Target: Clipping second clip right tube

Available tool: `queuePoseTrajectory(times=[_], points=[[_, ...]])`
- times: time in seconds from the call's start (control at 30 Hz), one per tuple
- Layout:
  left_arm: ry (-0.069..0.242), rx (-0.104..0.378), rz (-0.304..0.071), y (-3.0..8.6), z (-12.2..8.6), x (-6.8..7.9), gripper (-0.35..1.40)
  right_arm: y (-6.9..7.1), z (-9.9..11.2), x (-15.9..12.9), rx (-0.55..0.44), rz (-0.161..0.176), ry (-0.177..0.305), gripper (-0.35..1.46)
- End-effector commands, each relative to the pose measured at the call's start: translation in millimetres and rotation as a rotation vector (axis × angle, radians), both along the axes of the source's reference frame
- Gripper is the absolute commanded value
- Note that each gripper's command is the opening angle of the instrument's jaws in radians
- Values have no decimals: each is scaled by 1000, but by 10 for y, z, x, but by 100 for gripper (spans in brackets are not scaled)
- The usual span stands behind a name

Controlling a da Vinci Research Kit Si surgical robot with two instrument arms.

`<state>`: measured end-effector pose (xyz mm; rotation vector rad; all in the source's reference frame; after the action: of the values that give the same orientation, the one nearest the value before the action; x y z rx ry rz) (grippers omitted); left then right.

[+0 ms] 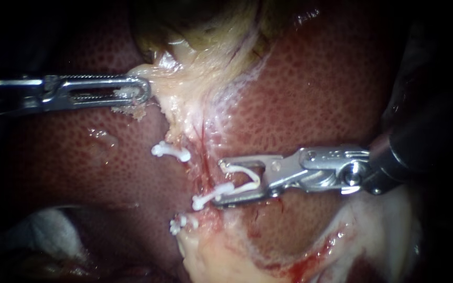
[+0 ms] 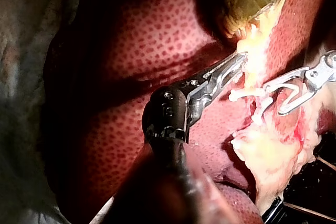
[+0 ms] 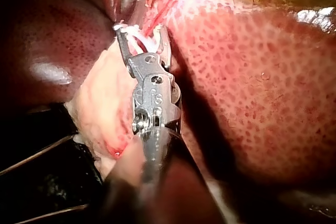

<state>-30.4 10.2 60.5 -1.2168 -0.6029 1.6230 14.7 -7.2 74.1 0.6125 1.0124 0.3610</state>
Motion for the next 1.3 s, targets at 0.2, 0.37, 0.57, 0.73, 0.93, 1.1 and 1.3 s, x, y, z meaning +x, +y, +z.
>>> queuePoseTrajectory(times=[0.2,0.37,0.57,0.73,0.93,1.1,1.3], points=[[-1,0,2,-1,-2,-1,-35,-1,9,9,20,3,-8,50],[-3,1,4,-2,-2,-2,-35,-3,17,14,33,-3,-6,50],[-3,0,4,-2,-1,-2,-35,-6,21,20,88,-15,5,50],[-2,0,3,-2,-1,-3,-35,-10,19,21,153,-25,54,50],[-2,0,3,-2,-1,-3,-35,-14,16,24,218,-40,91,49],[-2,0,3,-2,-1,-3,-35,-15,15,27,218,-38,96,49],[-2,0,3,-2,-1,-3,-35,-13,17,27,216,-30,93,49]])
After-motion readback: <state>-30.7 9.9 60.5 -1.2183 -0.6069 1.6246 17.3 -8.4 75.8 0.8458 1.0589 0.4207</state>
